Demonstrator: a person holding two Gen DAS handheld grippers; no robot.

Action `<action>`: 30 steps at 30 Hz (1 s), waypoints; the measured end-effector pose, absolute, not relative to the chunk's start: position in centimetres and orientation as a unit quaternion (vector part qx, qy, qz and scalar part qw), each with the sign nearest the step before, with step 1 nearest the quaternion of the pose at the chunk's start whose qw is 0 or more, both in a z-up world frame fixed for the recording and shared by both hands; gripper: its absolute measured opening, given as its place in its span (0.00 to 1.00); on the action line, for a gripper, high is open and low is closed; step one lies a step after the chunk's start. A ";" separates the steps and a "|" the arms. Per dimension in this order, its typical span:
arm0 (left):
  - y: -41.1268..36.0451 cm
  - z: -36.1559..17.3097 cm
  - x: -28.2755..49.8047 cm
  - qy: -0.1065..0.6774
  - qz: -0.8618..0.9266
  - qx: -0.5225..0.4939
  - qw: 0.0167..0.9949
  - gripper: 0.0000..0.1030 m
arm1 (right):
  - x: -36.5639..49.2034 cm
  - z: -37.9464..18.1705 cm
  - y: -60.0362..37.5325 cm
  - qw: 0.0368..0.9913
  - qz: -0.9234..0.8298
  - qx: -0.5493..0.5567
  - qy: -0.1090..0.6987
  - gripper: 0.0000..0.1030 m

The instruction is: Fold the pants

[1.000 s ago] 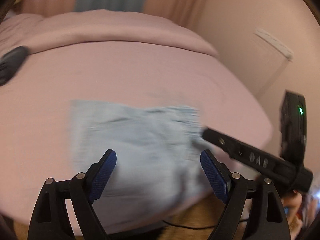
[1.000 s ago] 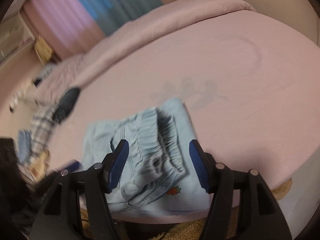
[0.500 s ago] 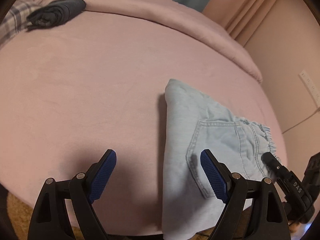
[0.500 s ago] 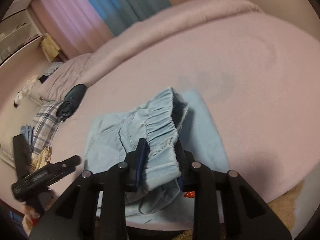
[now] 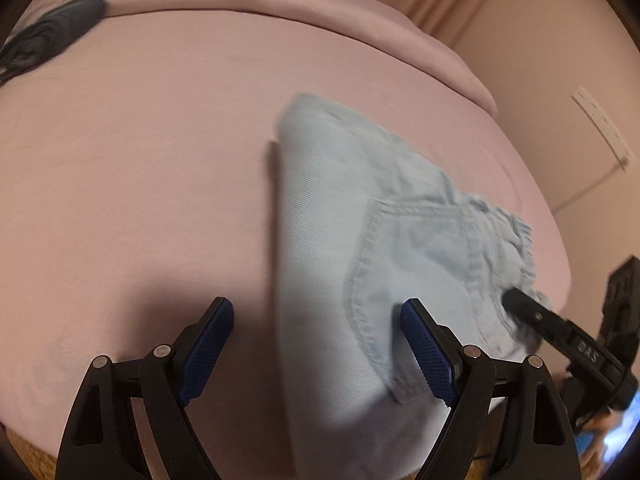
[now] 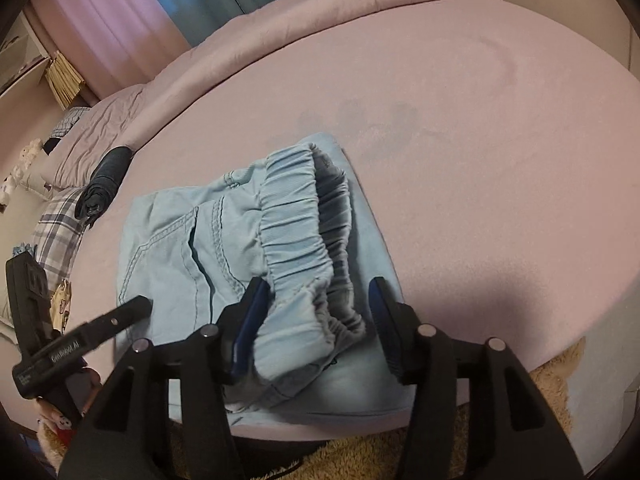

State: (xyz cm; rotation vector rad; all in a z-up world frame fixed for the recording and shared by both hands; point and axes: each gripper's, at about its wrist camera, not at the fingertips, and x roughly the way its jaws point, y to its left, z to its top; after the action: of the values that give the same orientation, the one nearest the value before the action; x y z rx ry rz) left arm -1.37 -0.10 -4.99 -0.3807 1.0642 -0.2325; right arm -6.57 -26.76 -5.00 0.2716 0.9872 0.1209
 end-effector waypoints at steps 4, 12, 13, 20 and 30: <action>-0.7 -5.1 -2.9 0.510 -0.126 -0.174 0.833 0.83 | -6.6 -4.8 -25.8 0.870 0.055 0.112 0.477 0.57; 0.3 -5.2 -4.0 0.516 -0.136 -0.177 0.827 0.83 | -7.5 -5.5 -27.5 0.863 0.051 0.123 0.487 0.80; 0.2 -5.2 -4.0 0.517 -0.134 -0.171 0.828 0.83 | -7.4 -5.7 -27.5 0.862 0.057 0.126 0.487 0.80; -0.3 -5.7 -3.4 0.517 -0.137 -0.168 0.828 0.82 | -7.6 -6.7 -28.4 0.851 0.119 0.150 0.490 0.80; -1.0 -6.0 0.2 0.532 -0.153 -0.170 0.815 0.75 | -4.8 -8.4 -29.1 0.813 0.220 0.227 0.490 0.72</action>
State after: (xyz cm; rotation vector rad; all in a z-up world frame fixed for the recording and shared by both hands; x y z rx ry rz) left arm 0.25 -0.97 -5.98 -0.3619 1.1349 -0.3253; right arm -4.79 -29.15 -8.41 0.4846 1.0455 0.4695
